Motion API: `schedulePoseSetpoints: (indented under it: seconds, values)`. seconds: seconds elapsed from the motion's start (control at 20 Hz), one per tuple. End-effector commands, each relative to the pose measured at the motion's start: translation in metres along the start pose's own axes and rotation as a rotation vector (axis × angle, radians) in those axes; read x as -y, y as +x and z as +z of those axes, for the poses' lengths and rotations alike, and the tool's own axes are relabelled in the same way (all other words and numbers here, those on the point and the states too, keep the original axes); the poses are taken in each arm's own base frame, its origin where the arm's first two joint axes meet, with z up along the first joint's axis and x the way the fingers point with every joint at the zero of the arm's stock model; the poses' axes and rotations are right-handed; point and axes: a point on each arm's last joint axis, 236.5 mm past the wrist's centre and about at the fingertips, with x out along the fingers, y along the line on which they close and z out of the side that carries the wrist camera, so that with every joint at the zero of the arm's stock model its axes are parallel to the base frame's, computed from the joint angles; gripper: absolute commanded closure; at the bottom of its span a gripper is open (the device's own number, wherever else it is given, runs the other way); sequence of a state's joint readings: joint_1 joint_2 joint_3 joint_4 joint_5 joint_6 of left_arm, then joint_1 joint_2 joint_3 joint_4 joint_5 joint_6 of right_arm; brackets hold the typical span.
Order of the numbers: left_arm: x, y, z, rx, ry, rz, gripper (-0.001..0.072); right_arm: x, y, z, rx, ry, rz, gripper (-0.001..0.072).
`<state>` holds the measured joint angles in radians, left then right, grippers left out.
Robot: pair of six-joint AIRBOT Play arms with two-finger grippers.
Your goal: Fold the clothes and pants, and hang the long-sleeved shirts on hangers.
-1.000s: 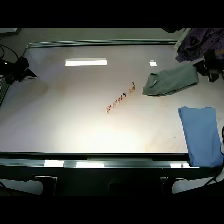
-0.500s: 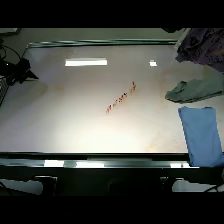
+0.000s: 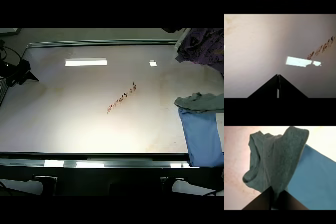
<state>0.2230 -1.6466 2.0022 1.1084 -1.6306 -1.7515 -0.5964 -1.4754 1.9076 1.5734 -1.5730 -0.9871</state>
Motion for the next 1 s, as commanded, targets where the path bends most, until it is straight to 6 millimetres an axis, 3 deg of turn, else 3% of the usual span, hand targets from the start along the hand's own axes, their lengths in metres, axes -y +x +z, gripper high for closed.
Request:
schedulePoseSetpoints:
  seconds: [0.0,0.2,0.35,0.65,0.95]
  values:
    - [0.0,0.0,-0.001,-0.003,0.001,0.001,0.0689,0.039,-0.006,-0.007,-0.025,0.015,-0.162,0.0677]
    - [0.0,0.0,-0.001,-0.004,0.001,0.001,0.0689,0.06,-0.003,-0.016,-0.062,0.01,-0.254,0.0675]
    - [0.0,0.0,-0.001,-0.004,0.001,0.001,0.0689,0.082,0.014,-0.046,-0.154,-0.003,-0.322,0.0675]
    - [0.0,0.0,-0.001,-0.004,0.001,0.001,0.0689,0.143,0.034,-0.095,-0.176,-0.002,-0.468,0.0675]
    - [0.0,0.0,-0.001,-0.004,0.001,0.001,0.0689,0.186,0.05,-0.132,-0.216,0.003,-0.588,0.0675]
